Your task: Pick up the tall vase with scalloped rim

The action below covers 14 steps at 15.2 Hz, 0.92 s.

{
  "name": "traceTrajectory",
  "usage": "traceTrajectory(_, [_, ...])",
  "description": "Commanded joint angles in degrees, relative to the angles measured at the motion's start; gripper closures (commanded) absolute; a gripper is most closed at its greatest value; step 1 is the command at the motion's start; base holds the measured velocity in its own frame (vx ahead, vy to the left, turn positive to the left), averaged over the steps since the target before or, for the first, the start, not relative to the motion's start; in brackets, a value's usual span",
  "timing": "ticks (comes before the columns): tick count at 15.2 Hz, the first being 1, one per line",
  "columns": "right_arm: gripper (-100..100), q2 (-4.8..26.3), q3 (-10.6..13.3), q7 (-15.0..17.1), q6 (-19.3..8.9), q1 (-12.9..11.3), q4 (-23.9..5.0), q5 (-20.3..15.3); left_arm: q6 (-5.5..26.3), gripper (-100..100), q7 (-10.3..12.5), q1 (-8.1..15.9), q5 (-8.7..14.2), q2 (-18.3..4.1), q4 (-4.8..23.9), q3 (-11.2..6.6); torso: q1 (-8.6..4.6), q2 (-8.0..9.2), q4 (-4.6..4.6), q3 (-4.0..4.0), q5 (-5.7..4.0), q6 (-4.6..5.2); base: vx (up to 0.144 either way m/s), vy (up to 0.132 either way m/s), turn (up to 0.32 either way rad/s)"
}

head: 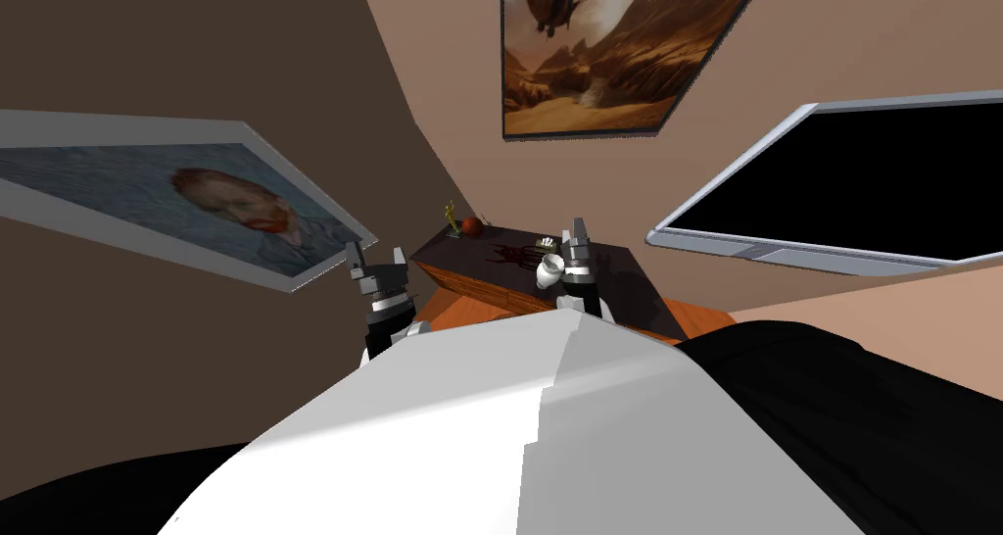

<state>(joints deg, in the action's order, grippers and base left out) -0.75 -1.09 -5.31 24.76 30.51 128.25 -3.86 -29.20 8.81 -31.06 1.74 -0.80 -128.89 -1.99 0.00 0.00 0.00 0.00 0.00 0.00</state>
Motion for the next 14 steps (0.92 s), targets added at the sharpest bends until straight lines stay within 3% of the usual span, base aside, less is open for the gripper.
traceTrajectory(1, [-100,2.36,-0.01,-0.16,0.02,-0.17,-0.22,-0.04,0.00,0,0.00,0.00,0.00,0.00,0.00,0.00,0.00,0.00,0.00,0.00,0.00,0.00,-0.010,0.000,0.015])
traceTrajectory(14, [-100,17.16,0.32,-2.09,0.20,-1.37,-3.38,-0.95,0.00,0,0.00,0.01,0.00,0.00,0.00,0.00,-0.11,0.15,0.03,0.09,-0.02,0.00,-0.034,-0.016,0.028])
